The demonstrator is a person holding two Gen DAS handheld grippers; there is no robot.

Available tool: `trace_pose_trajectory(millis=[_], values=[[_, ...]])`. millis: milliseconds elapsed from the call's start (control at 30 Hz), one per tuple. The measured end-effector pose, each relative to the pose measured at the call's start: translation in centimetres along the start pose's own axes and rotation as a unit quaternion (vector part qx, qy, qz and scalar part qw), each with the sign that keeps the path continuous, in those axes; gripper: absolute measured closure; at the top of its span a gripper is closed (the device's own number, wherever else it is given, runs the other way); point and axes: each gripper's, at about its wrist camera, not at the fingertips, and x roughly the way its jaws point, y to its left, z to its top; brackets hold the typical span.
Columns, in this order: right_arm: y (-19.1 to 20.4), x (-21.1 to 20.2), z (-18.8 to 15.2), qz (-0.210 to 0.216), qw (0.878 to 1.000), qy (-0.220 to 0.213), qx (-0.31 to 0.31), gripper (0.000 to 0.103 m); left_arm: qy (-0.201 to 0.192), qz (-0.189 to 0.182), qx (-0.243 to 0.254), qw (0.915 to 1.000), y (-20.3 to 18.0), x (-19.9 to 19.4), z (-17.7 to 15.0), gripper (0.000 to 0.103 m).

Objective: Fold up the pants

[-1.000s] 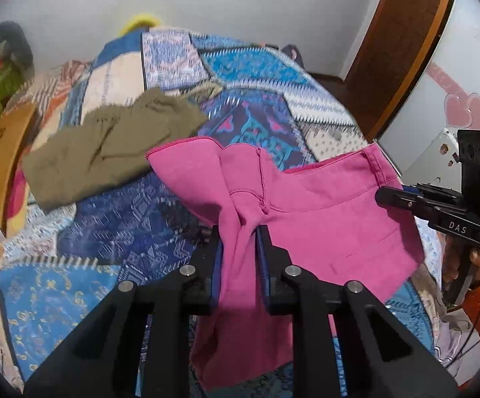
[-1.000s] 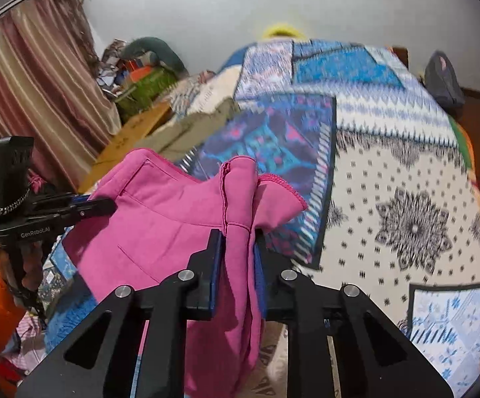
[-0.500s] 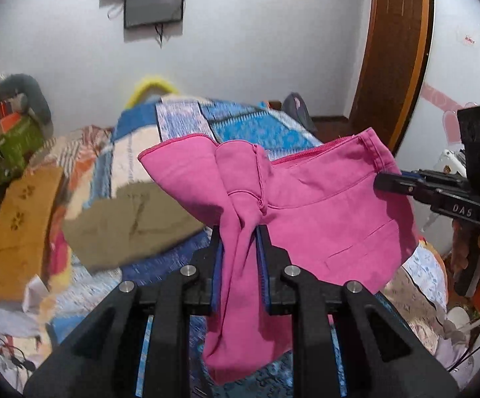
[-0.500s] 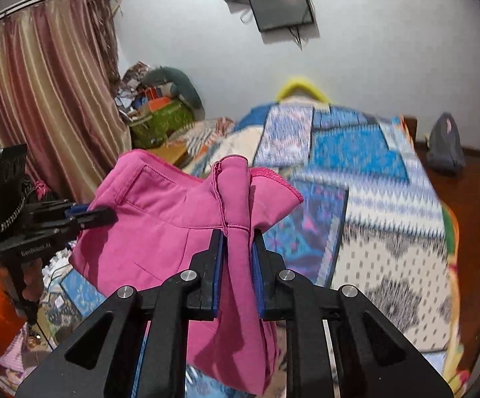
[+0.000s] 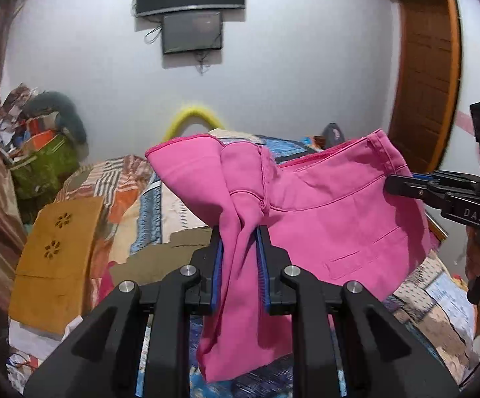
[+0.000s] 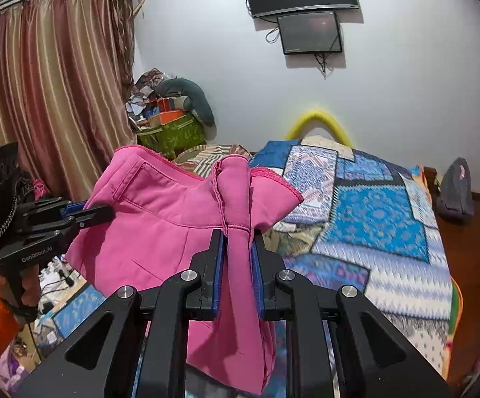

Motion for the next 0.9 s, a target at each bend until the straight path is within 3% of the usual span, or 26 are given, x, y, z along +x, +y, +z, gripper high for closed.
trace_pose_trajectory(millis=[400,633,767,900], values=[[0.5,11.2,0.7,0.005,0.999,0.039,-0.011,0.089,0.053,0.039,-0.051,0.9966,8.1,9.4,-1.3,0.085],[-0.2,18.7,-0.4,-0.004,0.996,0.09,-0.014,0.089,0.1,0.048,-0.077,0.9908,11.7,16.8,-4.0,0.085],[-0.6,22.8,-2.1,0.003,0.99,0.143,-0.008,0.089,0.136,0.049,-0.089,0.9855,12.9,20.4,-6.5,0.084],[0.0,25.3,-4.0,-0.018,0.983,0.179,-0.046,0.085,0.174,0.068,-0.083,0.9788,13.9,23.5,-9.3,0.073]])
